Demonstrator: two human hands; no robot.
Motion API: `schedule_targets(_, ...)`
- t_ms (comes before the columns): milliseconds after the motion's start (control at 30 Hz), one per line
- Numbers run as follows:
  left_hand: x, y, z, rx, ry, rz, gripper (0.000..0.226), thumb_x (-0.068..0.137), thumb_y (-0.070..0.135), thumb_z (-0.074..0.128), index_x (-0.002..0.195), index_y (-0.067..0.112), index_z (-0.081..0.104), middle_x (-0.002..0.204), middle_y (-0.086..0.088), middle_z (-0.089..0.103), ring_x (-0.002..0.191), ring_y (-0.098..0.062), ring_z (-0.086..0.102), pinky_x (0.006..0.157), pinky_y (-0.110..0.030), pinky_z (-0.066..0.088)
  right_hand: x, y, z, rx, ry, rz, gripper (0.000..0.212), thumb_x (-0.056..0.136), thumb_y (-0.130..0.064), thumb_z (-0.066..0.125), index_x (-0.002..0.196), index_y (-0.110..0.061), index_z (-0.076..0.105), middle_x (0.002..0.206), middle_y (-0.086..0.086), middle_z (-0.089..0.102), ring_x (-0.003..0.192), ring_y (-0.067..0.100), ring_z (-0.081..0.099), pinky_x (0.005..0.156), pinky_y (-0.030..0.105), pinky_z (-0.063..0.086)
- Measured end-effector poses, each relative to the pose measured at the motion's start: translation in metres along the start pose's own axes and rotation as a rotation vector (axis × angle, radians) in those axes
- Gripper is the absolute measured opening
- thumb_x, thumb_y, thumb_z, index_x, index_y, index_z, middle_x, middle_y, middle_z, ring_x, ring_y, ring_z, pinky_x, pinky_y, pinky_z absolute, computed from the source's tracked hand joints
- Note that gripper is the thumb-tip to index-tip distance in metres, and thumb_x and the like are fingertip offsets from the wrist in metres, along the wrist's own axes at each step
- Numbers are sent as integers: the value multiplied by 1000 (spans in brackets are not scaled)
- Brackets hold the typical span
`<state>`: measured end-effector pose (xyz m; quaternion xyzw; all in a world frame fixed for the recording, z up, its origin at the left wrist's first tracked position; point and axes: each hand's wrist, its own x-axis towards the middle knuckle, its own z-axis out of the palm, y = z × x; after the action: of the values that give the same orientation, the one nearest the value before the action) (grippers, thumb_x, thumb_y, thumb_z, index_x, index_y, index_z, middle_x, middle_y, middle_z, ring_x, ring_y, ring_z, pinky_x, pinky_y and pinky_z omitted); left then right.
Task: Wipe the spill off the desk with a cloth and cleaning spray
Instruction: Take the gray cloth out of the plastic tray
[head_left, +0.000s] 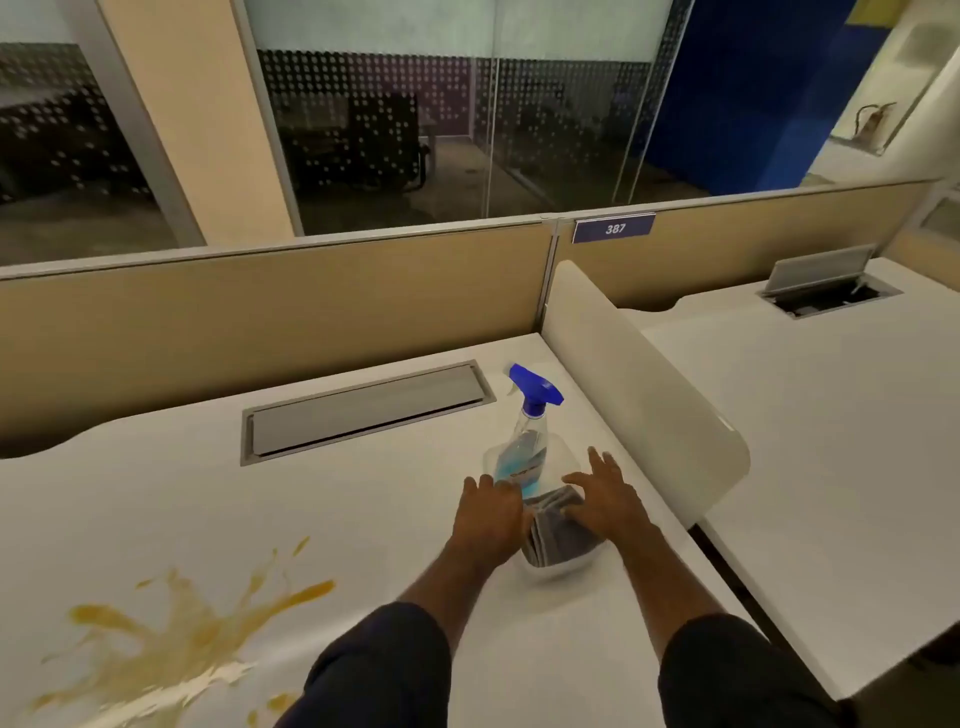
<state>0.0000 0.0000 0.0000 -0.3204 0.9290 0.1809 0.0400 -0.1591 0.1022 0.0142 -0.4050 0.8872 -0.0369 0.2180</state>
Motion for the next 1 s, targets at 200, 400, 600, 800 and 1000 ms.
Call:
schedule_targets(200,15,3,8,93,-81,-133,74,90,71,21,149,26,23,157,-8,31,148,-35,15,116,-60,-10,18,3,3,-129,-177,48,81,89,-70,53,155,-29,31,171,8,-9,156,31,-12,124,57,6)
schedule_targets(400,30,17,17,-6,-128,-259,71,92,68,23,152,33,9,163,-7,13,150,-34,-1,109,-63,-23,31,-2,5,-179,-186,59,77,85,-59,70,150,-27,41,171,10,-1,157,34,-3,123,56,15)
schedule_targets(600,34,20,27,30,-161,-284,52,94,53,42,139,27,38,147,-3,45,144,-32,25,109,-67,-19,35,-1,13,-116,-100,85,56,84,-50,75,132,-26,59,163,8,30,153,30,21,119,48,30)
schedule_targets(800,29,23,25,-62,-121,-336,39,94,49,49,126,28,48,130,-1,57,132,-25,40,108,-71,-15,32,3,15,-56,-13,45,44,86,-51,72,123,-27,67,169,5,16,156,30,11,122,49,23)
schedule_targets(1000,17,22,23,-247,54,-302,35,91,51,54,120,32,52,133,1,54,136,-22,34,110,-68,-15,21,13,20,86,163,0,32,87,-52,71,109,-28,72,171,1,11,157,25,8,123,46,20)
